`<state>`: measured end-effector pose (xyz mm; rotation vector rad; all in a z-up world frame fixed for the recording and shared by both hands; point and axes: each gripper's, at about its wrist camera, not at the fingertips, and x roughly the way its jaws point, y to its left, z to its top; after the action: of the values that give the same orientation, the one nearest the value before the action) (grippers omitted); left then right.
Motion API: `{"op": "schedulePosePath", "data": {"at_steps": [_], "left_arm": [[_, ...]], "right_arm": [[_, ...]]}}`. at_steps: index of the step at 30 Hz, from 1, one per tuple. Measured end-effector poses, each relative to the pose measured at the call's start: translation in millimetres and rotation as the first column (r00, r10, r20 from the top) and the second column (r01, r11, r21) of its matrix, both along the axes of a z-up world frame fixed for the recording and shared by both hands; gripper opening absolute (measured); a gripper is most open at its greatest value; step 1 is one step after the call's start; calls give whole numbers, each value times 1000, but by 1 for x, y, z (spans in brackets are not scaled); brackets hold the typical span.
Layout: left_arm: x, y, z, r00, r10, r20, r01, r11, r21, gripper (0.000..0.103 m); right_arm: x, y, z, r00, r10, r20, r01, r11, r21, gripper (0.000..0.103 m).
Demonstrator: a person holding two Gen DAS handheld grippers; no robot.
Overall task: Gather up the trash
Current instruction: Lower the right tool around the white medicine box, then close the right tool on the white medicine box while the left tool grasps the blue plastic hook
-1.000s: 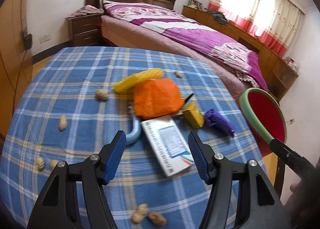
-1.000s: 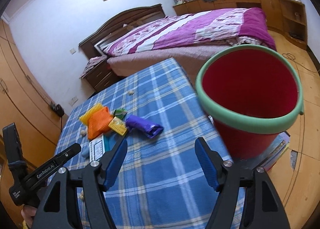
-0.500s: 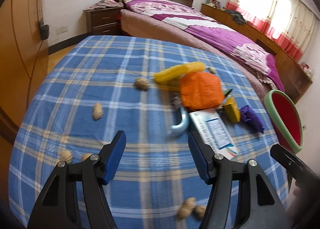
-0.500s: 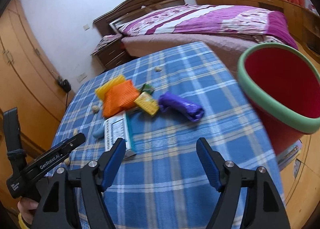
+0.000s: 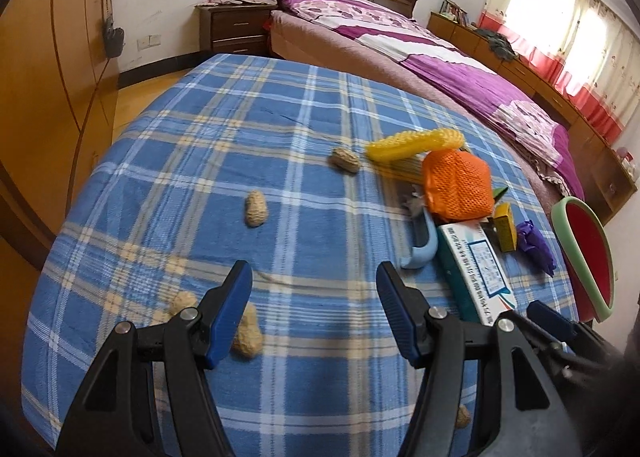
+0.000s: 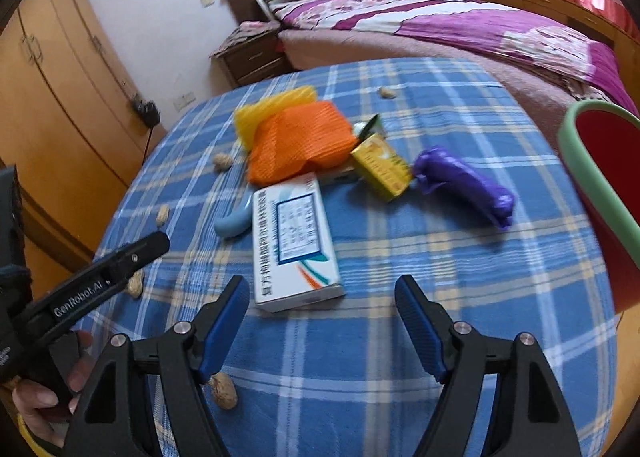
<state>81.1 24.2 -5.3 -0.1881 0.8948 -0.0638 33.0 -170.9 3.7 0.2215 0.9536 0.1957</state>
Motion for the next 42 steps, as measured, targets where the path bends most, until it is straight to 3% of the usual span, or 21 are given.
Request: {"op": "schedulePosePath", "data": {"at_steps": [8, 12, 14, 25, 38, 42], "left_arm": [[1, 6, -3, 1000, 8, -6, -8, 1000, -5, 64], [2, 7, -2, 1000, 11, -2, -11, 1000, -12, 64], [2, 6, -2, 1000, 10, -1, -10, 1000, -16, 65], [12, -23, 3, 998, -63, 7, 63, 998, 1, 65], [41, -79, -7, 984, -177, -24, 178, 981, 76, 64], [47, -85, -16, 982, -182, -45, 186, 979, 88, 52]], "right_arm": [[13, 17, -7, 1000, 25, -3, -25, 998, -52, 78], [18, 21, -7, 1000, 24, 19, -22, 994, -110, 56], [18, 22, -7, 999, 34, 26, -31, 992, -122, 55], [-5, -11, 0, 999, 31, 43, -30, 999, -16, 54], [-39, -76, 16, 990, -119, 80, 116, 992, 39, 54], [-44, -89, 17, 985, -148, 85, 145, 988, 48, 54]]}}
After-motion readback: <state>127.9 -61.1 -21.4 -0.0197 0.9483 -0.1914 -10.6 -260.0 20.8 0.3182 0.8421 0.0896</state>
